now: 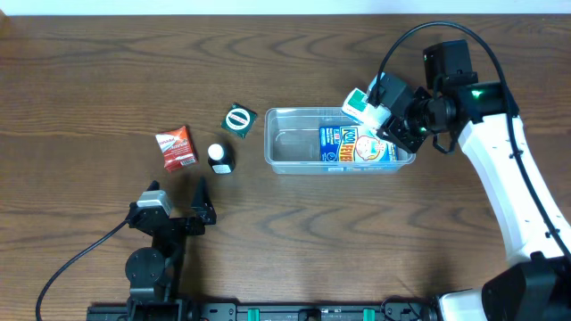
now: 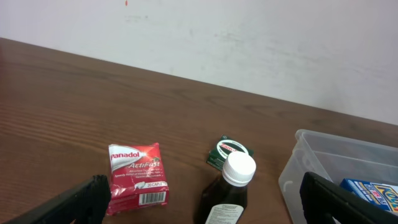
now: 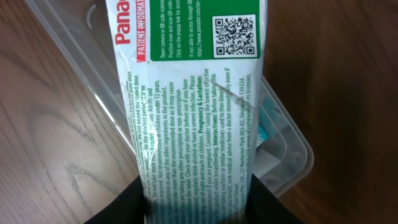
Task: Pack container
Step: 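Lift the Panadol box and carry it over the container, then lower the Panadol box into the container beside the Kool Fever box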
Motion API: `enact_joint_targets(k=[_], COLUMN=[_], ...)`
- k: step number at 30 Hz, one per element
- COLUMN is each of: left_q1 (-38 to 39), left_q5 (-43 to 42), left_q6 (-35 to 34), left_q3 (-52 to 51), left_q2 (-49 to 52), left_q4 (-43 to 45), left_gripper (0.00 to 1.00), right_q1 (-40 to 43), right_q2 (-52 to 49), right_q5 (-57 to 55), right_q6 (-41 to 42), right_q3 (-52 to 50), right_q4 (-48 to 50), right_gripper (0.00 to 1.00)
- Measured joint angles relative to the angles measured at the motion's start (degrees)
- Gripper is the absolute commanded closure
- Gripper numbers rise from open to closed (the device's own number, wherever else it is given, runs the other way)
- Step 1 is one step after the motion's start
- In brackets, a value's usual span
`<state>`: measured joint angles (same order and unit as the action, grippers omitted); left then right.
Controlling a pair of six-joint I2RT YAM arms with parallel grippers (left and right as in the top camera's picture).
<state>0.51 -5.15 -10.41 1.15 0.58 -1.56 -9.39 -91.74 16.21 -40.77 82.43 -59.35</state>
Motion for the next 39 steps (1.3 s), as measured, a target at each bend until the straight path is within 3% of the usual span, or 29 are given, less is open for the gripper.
enact_joint_targets(k=[13, 21, 31, 39], left_q1=[0.0, 0.02, 0.0, 0.02], left_q5=[0.0, 0.0, 0.0, 0.0], left_q6=[0.0, 0.0, -0.02, -0.02], left_q3=[0.0, 0.0, 0.0, 0.0], left_q2=[0.0, 0.0, 0.0, 0.02], left_q4=[0.0, 0.0, 0.0, 0.0], left_gripper=[0.02, 0.02, 0.02, 0.02], right_q1=[0.0, 0.0, -0.02, 0.0], right_q2=[-6.78, -10.47, -15.19, -15.19], right_q5=[-0.17, -0.09, 0.09, 2.8], right_q6=[-6.6, -12.2, -18.97, -18.78], right_q3=[0.0, 0.0, 0.0, 0.0], right_q4=[0.74, 0.74, 1.33, 1.79], right_gripper=[0.56, 0.44, 0.47, 0.48])
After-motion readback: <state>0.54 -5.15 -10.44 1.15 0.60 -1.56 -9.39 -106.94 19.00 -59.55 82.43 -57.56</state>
